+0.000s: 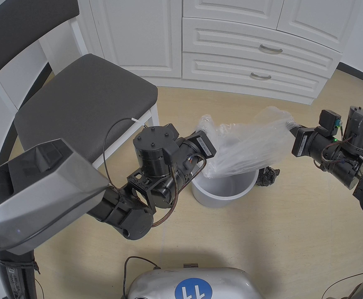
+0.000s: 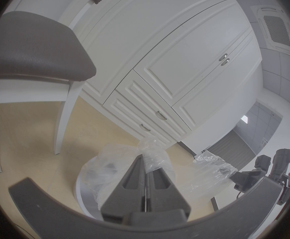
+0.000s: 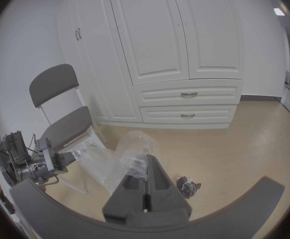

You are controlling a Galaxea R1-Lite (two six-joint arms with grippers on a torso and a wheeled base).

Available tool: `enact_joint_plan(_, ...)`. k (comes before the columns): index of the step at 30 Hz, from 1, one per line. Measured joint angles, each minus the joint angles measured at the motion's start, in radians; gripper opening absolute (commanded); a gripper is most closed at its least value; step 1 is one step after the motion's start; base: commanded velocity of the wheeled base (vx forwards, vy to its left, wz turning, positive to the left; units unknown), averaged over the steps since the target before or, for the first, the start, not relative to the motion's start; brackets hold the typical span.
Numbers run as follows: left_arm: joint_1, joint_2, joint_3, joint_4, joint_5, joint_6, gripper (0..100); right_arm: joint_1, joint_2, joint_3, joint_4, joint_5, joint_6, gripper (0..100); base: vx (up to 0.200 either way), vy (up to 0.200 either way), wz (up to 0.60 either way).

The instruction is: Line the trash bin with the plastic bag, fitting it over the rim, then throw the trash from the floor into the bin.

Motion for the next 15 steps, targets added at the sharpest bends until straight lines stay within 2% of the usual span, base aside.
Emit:
enact_joint_plan(9,-0.004,0.074,-0.034,-0.001,0.011,-0.018,0,-0.029,0.074,-0.008,-0.007,0.008,-0.002,0,0.0,0.0,0.0)
enact_joint_plan(15,-0.011,0.142,-0.072,0.0,0.03,-0.032,0,-0.064,0.108,-0.011,-0.009,0.055,-0.014,0,0.0,0.0,0.0)
